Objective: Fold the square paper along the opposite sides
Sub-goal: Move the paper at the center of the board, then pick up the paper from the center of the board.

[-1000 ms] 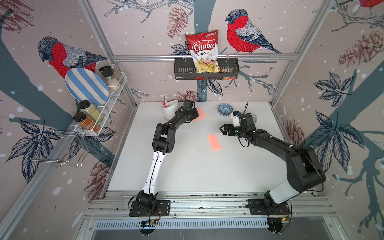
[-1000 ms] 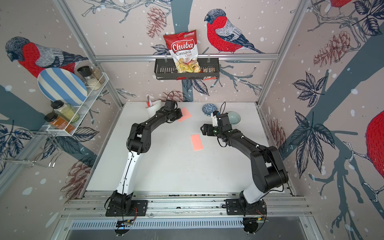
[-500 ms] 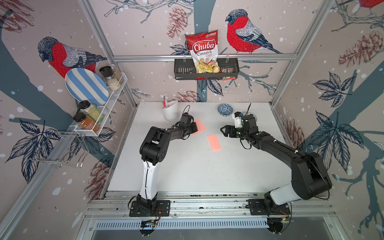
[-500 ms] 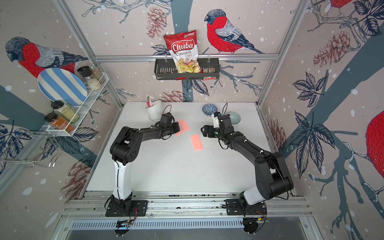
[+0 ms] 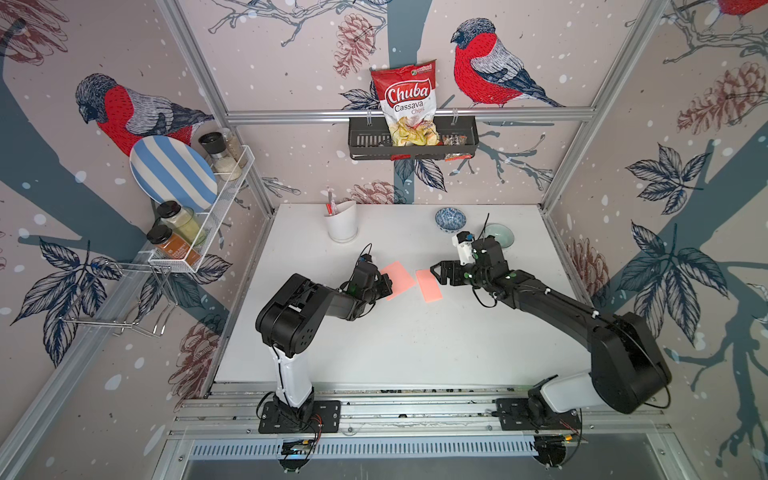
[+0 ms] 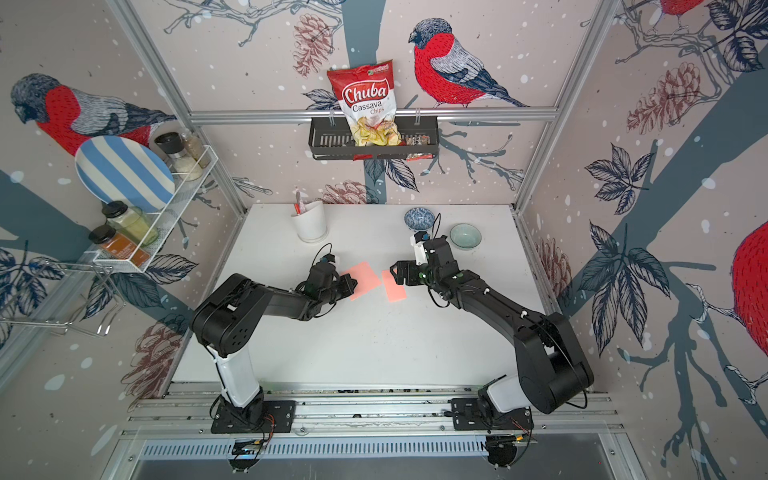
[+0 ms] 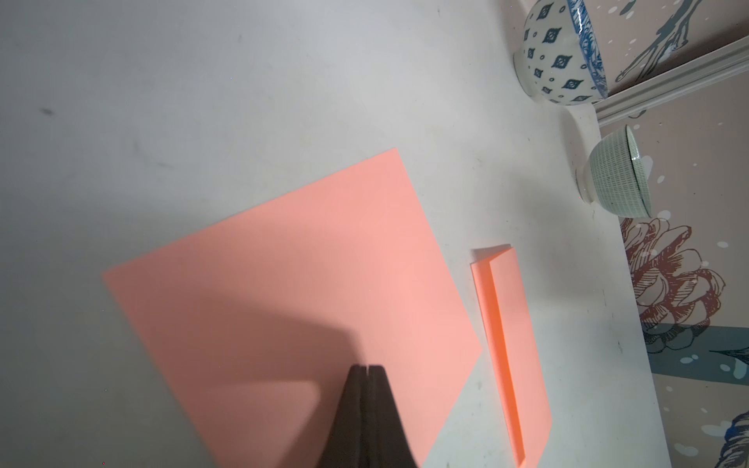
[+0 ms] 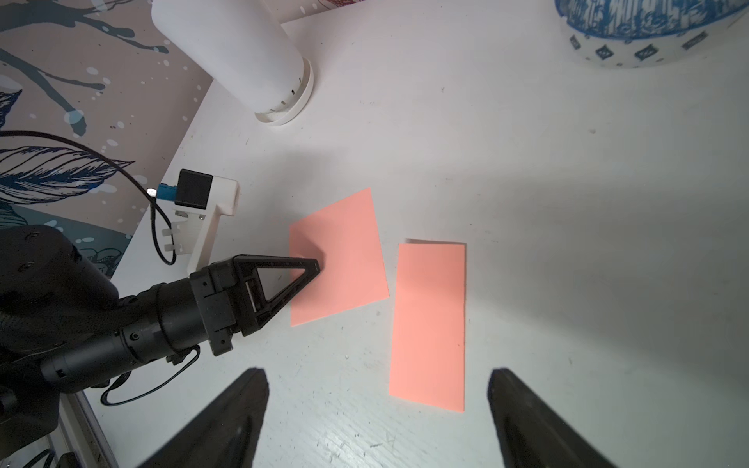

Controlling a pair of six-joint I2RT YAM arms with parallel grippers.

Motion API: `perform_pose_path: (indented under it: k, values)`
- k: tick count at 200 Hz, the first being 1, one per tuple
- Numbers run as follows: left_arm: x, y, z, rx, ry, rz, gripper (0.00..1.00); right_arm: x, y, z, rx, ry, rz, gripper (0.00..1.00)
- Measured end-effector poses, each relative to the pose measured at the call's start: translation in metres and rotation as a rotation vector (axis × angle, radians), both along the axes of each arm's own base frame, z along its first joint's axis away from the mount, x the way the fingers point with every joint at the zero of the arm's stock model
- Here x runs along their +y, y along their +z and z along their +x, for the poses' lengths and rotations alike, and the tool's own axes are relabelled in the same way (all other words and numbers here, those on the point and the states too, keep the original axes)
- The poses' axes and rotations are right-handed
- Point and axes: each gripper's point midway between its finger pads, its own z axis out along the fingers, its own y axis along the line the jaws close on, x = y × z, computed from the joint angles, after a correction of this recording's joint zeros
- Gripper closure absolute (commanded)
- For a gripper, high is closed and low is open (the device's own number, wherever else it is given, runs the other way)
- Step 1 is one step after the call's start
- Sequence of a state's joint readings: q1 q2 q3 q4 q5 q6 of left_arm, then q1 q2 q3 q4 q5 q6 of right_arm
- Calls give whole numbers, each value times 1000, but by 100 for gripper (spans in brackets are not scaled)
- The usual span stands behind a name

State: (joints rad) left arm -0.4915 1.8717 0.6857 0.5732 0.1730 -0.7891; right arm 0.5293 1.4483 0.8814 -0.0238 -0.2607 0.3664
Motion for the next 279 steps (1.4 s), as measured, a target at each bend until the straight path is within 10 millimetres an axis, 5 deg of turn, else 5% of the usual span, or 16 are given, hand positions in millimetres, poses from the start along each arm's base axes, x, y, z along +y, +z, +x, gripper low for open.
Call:
perform_pose_path:
  k: [52,106,166,201,226,279]
  values:
    - [16,5,-29,54,58,49,100,5,-7,-9,11,13,-13,9]
    - [36,21,-45,186,102,290,100,9,-11,-7,15,18,-17,8]
    - [37,93,-15,34,121,341,100,26,-23,8,40,44,-35,8]
    - [42,130,-14,-60,144,309,100,65,-34,11,38,142,-77,12]
    - [54,122,-28,-45,167,316,100,99,-50,10,53,213,-121,15]
    - [64,66,-63,99,178,284,100,147,-90,11,113,304,-209,19]
